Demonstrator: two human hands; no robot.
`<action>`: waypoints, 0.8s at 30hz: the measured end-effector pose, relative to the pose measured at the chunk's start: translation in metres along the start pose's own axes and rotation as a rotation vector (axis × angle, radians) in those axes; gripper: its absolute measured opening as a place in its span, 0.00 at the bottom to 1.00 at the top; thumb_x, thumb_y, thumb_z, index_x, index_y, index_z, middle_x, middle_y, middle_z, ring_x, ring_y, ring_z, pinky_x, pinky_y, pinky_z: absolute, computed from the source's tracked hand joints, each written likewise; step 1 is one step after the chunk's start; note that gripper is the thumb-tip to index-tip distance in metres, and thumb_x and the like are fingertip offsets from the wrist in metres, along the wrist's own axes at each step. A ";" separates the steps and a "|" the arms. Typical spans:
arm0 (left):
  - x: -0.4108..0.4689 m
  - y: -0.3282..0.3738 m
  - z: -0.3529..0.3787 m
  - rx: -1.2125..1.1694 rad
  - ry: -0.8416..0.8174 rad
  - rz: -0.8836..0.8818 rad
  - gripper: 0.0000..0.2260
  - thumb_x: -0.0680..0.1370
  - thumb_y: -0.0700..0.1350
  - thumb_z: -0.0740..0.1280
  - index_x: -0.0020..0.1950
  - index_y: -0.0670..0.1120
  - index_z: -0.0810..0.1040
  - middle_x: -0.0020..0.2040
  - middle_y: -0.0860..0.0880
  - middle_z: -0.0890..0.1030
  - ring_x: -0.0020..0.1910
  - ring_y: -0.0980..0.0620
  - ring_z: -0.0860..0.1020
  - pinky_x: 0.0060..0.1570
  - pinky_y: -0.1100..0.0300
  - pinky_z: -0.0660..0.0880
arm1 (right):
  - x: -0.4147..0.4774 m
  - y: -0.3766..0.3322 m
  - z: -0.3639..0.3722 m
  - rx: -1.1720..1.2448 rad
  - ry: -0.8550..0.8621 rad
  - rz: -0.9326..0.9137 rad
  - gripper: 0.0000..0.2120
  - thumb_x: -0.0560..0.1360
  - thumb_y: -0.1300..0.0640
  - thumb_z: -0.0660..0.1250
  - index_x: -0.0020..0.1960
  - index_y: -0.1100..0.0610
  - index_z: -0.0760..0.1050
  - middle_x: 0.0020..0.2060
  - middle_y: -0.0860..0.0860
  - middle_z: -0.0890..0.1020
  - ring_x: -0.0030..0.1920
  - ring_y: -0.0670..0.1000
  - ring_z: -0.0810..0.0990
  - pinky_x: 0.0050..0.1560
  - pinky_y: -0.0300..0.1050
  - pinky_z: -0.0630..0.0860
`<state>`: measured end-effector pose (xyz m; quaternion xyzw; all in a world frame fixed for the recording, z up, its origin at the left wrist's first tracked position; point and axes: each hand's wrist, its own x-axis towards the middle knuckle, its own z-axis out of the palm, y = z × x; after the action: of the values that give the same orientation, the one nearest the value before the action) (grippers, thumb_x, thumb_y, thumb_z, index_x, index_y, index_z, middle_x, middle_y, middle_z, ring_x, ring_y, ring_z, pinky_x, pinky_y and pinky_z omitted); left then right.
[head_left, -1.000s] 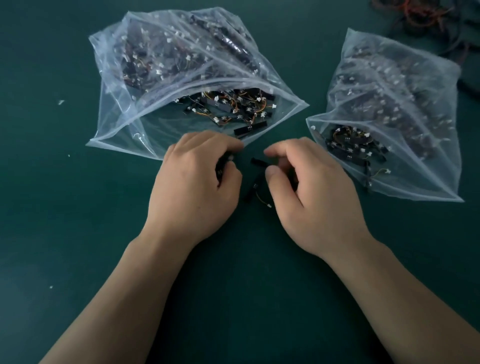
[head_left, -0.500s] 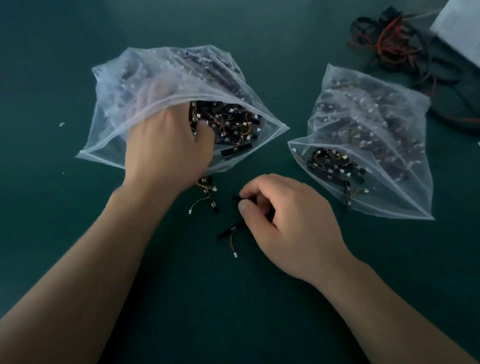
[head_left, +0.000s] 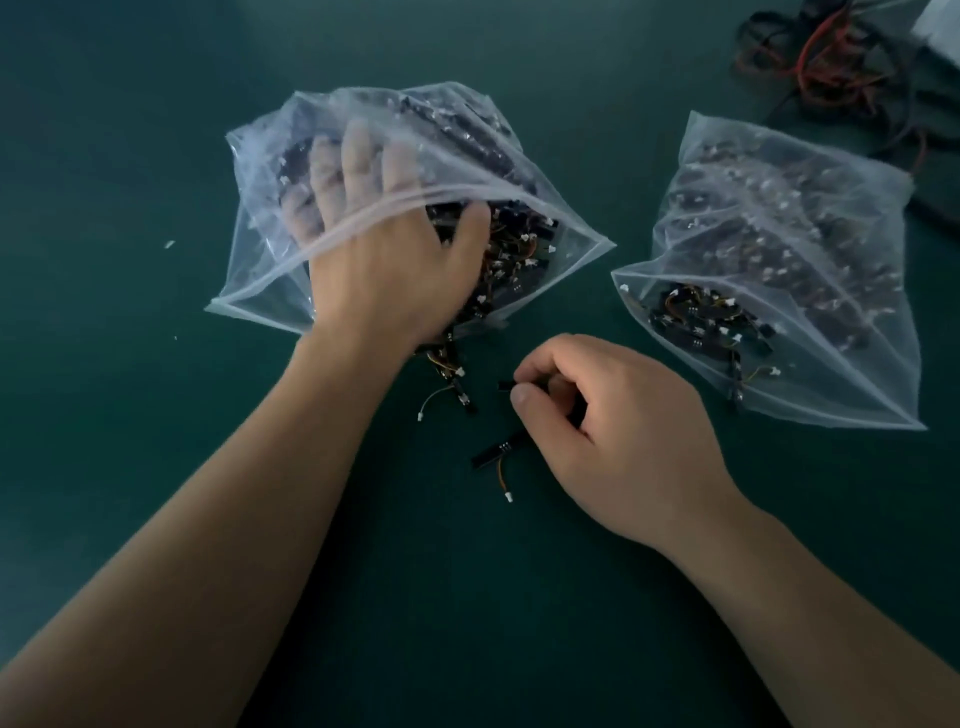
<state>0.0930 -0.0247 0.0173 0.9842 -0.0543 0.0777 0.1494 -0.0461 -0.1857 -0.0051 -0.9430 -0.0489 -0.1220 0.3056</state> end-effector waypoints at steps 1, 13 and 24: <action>0.010 0.001 -0.002 0.010 -0.063 -0.019 0.40 0.80 0.73 0.50 0.84 0.49 0.59 0.85 0.42 0.58 0.84 0.36 0.54 0.81 0.32 0.50 | 0.000 0.000 0.000 -0.002 -0.001 0.004 0.07 0.79 0.44 0.64 0.49 0.43 0.79 0.37 0.40 0.79 0.40 0.43 0.78 0.38 0.44 0.76; 0.007 0.003 -0.001 -0.064 -0.164 -0.080 0.40 0.78 0.75 0.49 0.83 0.51 0.60 0.84 0.44 0.61 0.82 0.38 0.59 0.78 0.33 0.58 | 0.000 0.002 0.000 -0.008 -0.001 0.010 0.05 0.79 0.44 0.65 0.49 0.43 0.78 0.36 0.40 0.78 0.40 0.43 0.77 0.39 0.42 0.75; -0.040 -0.013 -0.020 -0.218 0.052 0.230 0.23 0.82 0.58 0.58 0.74 0.51 0.74 0.72 0.50 0.77 0.71 0.44 0.73 0.71 0.43 0.69 | -0.003 0.001 -0.004 0.060 0.001 0.023 0.05 0.81 0.49 0.67 0.56 0.45 0.79 0.36 0.40 0.77 0.38 0.43 0.76 0.36 0.37 0.68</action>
<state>0.0526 -0.0030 0.0257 0.9470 -0.1710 0.1136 0.2470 -0.0492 -0.1889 -0.0034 -0.9338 -0.0417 -0.1176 0.3353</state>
